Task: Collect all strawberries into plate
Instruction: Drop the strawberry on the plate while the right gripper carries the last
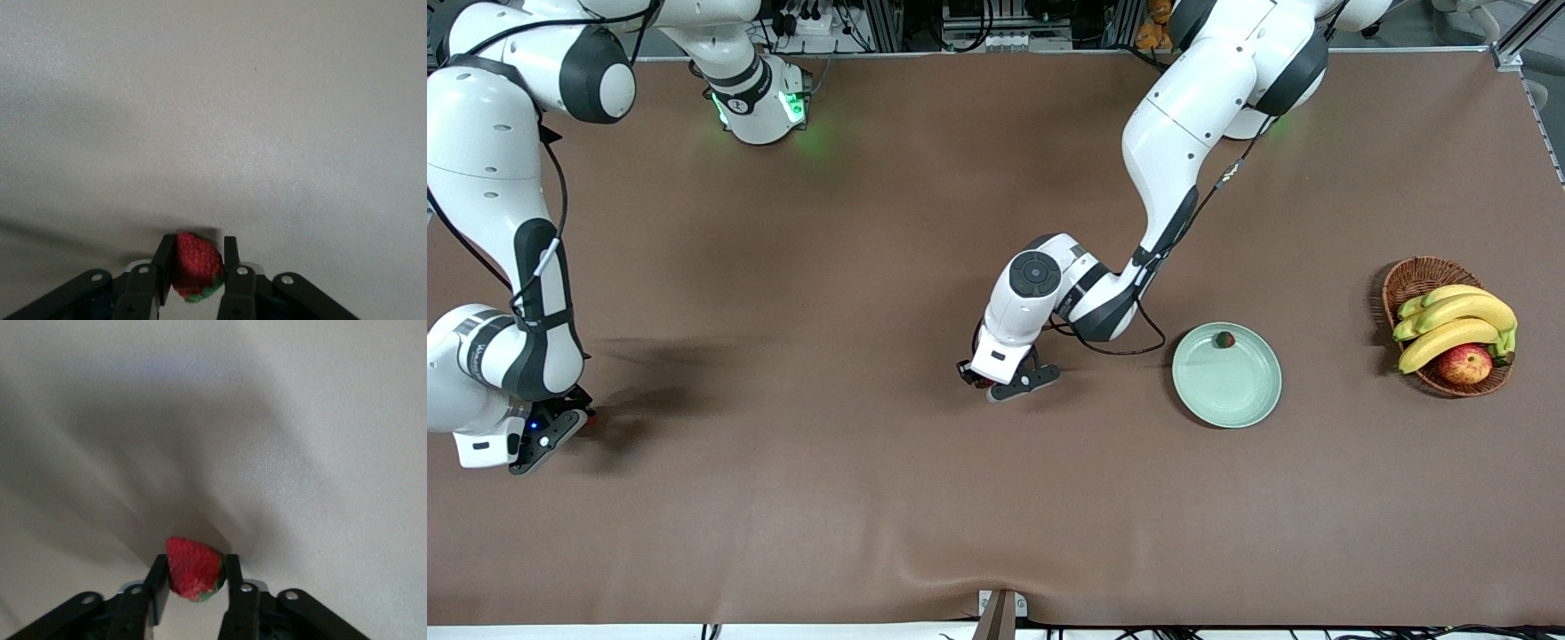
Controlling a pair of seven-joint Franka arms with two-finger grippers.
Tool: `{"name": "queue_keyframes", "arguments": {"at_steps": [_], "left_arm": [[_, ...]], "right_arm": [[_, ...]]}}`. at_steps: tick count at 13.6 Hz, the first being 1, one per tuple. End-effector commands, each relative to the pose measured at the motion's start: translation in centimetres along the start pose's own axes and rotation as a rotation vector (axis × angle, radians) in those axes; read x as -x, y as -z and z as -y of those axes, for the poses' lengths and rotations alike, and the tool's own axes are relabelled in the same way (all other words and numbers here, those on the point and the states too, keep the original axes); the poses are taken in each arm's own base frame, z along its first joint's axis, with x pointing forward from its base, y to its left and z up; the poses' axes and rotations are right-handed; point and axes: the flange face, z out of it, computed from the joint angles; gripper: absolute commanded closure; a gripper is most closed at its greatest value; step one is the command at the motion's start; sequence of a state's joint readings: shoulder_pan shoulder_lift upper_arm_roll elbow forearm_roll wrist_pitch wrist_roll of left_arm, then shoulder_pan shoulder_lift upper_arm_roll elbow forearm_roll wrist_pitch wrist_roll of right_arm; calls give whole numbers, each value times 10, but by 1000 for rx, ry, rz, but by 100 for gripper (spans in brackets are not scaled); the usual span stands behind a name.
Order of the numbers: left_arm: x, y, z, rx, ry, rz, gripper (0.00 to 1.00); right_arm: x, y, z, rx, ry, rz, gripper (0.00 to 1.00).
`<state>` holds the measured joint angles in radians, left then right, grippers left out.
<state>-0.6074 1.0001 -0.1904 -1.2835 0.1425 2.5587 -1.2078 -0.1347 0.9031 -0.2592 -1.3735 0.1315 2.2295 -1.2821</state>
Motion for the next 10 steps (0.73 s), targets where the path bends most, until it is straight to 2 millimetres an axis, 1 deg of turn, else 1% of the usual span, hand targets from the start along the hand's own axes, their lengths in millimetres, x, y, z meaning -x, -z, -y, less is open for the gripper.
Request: {"name": "queue_keyframes", "arguments": {"at_steps": [1, 2, 3, 4, 5, 6, 7, 8, 9, 10], "left_arm": [[-13, 20, -8, 17, 8, -32, 100], [-40, 39, 3, -18, 37, -41, 100], [-58, 56, 10, -61, 51, -38, 100], [-69, 77, 12, -87, 60, -37, 100], [-79, 92, 18, -122, 72, -32, 100], [-93, 101, 35, -163, 81, -24, 100], [-114, 113, 56, -181, 70, -24, 100], [-126, 123, 79, -204, 33, -16, 100], [-135, 132, 106, -234, -11, -2, 100], [-145, 142, 135, -261, -51, 13, 100]], "right_arm": [[-6, 9, -4, 27, 34, -47, 100], [-15, 20, -3, 36, 37, -66, 100], [-29, 28, 1, 41, 52, -79, 100], [-46, 40, 7, 49, 74, -99, 100], [-63, 52, 14, 49, 96, -122, 100], [-81, 63, 20, 51, 117, -151, 100], [-102, 72, 30, 53, 146, -179, 100], [-126, 76, 43, 47, 178, -201, 100], [-152, 79, 57, 40, 210, -223, 100], [-181, 83, 76, 30, 251, -251, 100]]}}
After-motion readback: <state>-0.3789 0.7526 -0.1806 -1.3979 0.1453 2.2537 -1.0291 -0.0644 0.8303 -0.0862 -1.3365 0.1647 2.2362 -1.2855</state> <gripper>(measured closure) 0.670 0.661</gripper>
